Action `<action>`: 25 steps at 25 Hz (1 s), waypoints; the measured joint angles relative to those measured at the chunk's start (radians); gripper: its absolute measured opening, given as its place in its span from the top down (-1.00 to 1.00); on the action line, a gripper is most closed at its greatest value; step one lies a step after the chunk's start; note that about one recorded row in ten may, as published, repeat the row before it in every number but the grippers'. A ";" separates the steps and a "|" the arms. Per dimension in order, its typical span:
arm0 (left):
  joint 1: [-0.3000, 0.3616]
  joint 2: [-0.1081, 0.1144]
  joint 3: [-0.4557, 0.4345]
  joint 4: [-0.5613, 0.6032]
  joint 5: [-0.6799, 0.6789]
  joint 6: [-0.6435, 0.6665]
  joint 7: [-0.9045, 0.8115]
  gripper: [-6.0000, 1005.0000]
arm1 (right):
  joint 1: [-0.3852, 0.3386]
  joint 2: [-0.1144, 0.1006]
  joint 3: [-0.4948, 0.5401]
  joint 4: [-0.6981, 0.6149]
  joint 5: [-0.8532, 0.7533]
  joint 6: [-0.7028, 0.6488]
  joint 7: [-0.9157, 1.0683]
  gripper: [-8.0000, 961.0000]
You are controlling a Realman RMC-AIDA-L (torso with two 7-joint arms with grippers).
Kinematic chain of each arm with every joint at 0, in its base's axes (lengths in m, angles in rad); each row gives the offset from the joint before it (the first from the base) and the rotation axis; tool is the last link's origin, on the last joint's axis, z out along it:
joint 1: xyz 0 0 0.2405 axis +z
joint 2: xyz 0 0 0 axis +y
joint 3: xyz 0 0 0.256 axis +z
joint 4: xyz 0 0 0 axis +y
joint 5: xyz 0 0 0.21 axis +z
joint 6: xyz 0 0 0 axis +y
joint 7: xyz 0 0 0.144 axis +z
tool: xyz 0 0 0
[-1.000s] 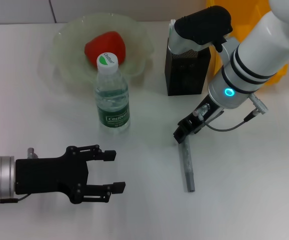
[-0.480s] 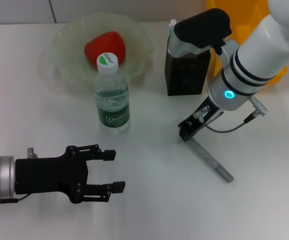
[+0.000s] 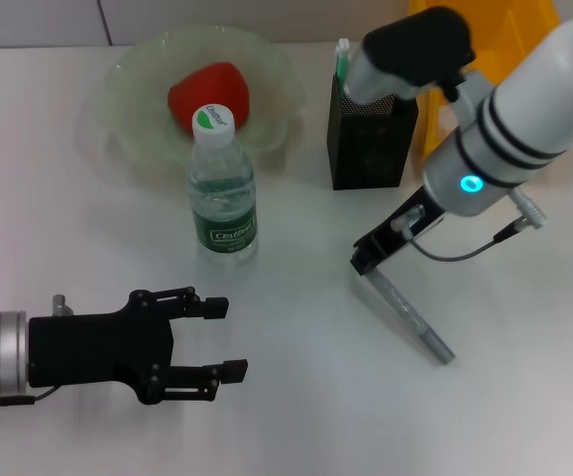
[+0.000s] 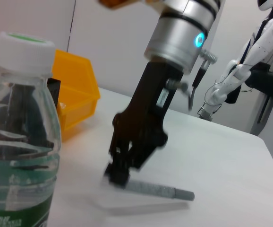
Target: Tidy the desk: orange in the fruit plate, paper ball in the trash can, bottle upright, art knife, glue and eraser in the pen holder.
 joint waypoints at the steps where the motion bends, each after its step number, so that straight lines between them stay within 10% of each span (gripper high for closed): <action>1: 0.002 0.000 -0.004 0.000 0.000 0.005 0.000 -0.60 | 0.000 0.000 0.000 0.000 0.000 0.000 0.000 0.72; 13: -0.004 0.000 -0.007 0.003 -0.001 0.013 -0.009 -0.60 | -0.178 0.001 0.517 -0.493 0.212 -0.085 -0.283 0.74; 19: -0.006 -0.006 -0.010 0.004 -0.004 0.013 -0.009 -0.60 | -0.287 0.003 0.555 -0.278 0.720 0.160 -0.770 0.74; 25: -0.007 -0.015 -0.032 0.004 -0.007 0.029 -0.008 -0.60 | -0.250 0.003 0.557 0.166 1.156 0.209 -1.337 0.74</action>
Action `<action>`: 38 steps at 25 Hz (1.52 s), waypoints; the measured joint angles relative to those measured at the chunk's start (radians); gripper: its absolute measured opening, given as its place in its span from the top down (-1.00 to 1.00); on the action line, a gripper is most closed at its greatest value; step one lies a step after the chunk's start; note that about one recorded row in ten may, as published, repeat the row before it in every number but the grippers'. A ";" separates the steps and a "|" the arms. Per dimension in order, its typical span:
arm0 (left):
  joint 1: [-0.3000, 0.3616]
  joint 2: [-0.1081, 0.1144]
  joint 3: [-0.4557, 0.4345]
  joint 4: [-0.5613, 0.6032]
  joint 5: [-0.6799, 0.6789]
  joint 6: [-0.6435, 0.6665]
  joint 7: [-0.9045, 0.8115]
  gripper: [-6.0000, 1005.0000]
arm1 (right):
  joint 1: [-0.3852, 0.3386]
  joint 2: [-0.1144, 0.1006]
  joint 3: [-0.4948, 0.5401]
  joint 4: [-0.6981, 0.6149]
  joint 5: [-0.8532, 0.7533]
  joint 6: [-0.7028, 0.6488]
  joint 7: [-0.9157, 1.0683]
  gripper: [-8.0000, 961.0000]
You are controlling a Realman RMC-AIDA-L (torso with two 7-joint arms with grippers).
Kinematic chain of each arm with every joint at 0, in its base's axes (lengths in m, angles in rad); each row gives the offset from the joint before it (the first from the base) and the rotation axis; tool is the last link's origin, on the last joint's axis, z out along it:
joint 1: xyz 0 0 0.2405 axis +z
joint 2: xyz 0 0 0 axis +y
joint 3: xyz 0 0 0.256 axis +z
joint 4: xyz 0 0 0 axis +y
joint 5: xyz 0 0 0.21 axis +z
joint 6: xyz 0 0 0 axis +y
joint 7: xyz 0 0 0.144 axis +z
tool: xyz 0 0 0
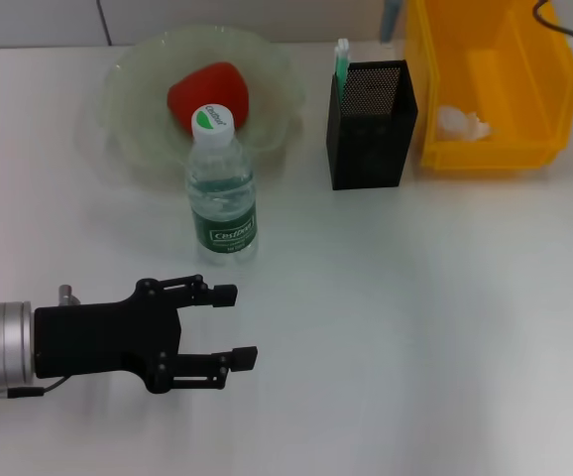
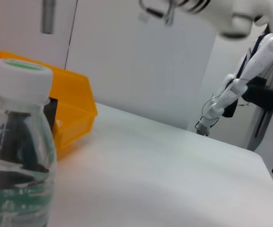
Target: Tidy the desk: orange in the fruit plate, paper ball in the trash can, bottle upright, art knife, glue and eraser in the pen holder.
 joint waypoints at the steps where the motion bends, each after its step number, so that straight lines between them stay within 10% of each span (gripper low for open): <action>1: 0.000 0.000 0.000 0.000 0.000 0.000 0.000 -0.60 | 0.000 0.000 0.000 0.000 0.000 0.000 0.000 0.75; 10: 0.000 -0.003 -0.022 -0.004 -0.001 0.004 -0.003 -0.60 | 0.132 0.000 0.002 0.383 0.194 0.101 -0.324 0.76; 22: 0.001 -0.004 -0.040 -0.001 0.000 0.006 -0.003 -0.60 | 0.121 0.003 -0.002 0.412 0.197 0.092 -0.308 0.53; 28: 0.000 -0.004 -0.068 0.002 0.000 0.023 -0.003 -0.60 | 0.064 -0.001 0.005 0.398 0.196 -0.056 -0.281 0.14; 38: 0.016 0.020 -0.182 0.002 0.009 0.055 -0.006 -0.60 | -0.227 -0.059 0.072 0.252 -0.032 -0.610 -0.227 -0.41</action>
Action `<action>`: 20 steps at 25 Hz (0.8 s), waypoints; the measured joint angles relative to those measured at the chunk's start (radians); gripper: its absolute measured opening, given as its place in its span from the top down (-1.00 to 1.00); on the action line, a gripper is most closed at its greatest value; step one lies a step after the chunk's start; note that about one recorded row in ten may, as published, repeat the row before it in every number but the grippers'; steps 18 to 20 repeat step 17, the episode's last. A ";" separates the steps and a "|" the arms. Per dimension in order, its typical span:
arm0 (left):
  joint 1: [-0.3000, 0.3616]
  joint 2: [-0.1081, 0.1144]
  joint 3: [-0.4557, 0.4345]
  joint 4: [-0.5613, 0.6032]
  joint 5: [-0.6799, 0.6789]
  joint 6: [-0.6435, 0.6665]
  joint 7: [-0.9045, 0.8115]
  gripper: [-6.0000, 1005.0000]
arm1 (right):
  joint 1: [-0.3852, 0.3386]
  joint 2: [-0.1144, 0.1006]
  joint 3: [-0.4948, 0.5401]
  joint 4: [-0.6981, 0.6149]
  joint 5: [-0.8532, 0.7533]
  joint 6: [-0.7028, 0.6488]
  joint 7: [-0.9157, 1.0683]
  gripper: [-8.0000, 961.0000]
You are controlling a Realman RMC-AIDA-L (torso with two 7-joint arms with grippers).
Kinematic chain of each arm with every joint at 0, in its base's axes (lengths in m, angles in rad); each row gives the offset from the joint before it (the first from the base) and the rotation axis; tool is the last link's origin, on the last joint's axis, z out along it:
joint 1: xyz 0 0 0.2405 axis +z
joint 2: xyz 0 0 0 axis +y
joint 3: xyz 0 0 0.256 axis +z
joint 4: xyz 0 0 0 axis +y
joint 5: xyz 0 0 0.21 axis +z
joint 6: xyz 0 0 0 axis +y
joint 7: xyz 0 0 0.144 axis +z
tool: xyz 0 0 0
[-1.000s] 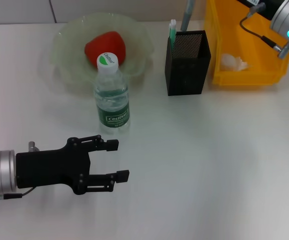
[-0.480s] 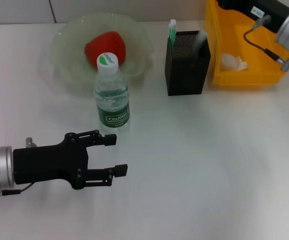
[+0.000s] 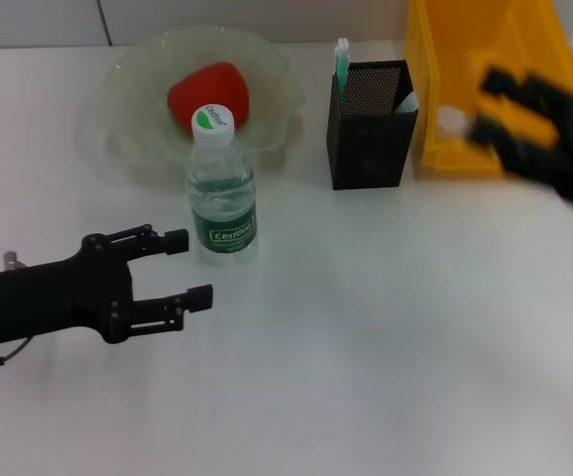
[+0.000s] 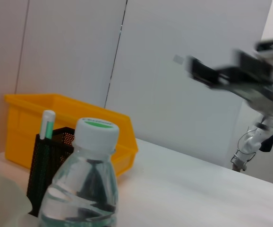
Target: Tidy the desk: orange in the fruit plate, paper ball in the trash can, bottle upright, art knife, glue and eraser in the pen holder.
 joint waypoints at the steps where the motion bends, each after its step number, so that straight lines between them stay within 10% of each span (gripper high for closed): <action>1: 0.001 0.006 0.000 0.000 0.001 0.007 0.000 -0.60 | -0.015 -0.007 0.025 0.007 -0.045 -0.051 -0.012 -0.46; 7: -0.005 0.021 0.013 0.011 0.077 0.053 0.011 -0.60 | -0.035 -0.011 0.153 0.110 -0.394 -0.224 -0.186 -0.69; 20: 0.008 0.019 0.004 0.012 0.088 0.068 0.002 -0.60 | 0.006 0.003 0.142 0.137 -0.449 -0.202 -0.197 -0.75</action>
